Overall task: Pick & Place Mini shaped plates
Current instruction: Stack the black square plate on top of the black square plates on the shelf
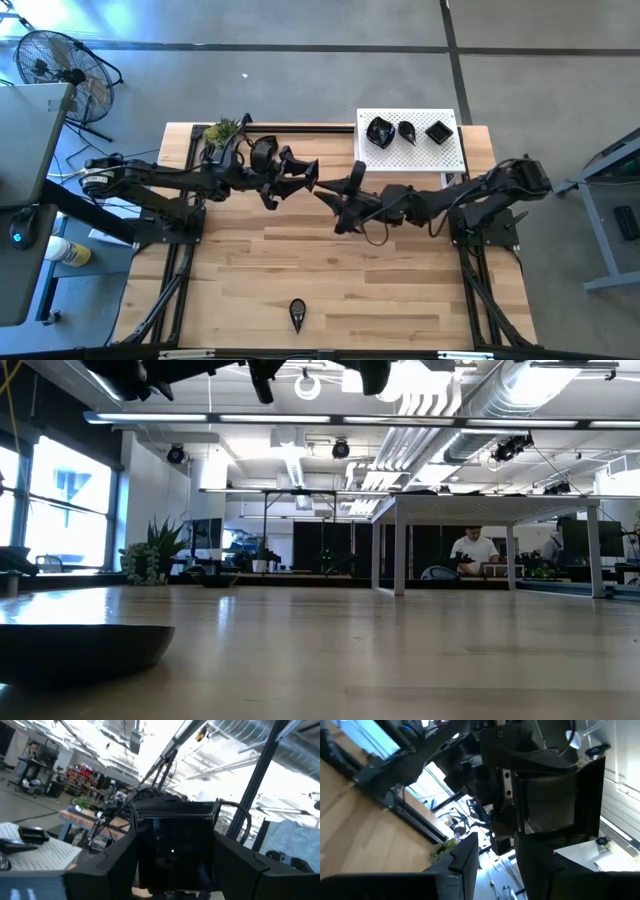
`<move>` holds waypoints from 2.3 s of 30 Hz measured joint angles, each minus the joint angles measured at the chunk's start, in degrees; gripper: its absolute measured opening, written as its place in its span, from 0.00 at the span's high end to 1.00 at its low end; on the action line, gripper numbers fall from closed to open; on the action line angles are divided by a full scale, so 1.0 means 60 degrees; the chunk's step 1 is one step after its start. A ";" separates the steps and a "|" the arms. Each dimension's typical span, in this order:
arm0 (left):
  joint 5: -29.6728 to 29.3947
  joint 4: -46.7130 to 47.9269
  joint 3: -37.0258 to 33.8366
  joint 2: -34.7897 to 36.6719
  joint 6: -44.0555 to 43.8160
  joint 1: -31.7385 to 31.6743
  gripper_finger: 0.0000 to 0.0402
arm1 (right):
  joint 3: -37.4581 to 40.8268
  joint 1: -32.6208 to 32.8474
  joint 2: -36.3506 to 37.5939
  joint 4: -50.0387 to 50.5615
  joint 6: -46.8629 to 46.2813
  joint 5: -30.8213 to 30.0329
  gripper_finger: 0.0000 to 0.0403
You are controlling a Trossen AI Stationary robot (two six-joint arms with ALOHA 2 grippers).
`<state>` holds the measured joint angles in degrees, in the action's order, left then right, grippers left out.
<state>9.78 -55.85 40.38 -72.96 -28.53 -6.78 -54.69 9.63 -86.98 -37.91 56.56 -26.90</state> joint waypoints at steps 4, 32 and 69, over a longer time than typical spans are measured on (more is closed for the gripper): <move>-0.0011 -0.0046 0.0022 0.0019 0.0000 0.0002 0.45 | -0.0230 0.0000 -0.0088 -0.0011 0.0000 -0.0044 0.72; -0.0120 0.0049 0.0007 -0.0006 0.0204 0.0002 0.45 | -0.0121 -0.0440 -0.0085 -0.0579 -0.0151 0.1048 0.97; -0.1520 0.6444 -0.0160 0.3914 0.3997 0.0013 0.56 | -0.0125 -0.0291 -0.0040 -0.0455 -0.0359 -0.0789 1.00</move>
<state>0.66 -17.18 39.42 -49.47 -4.55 -6.70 -55.44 7.88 -87.22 -40.64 54.41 -31.64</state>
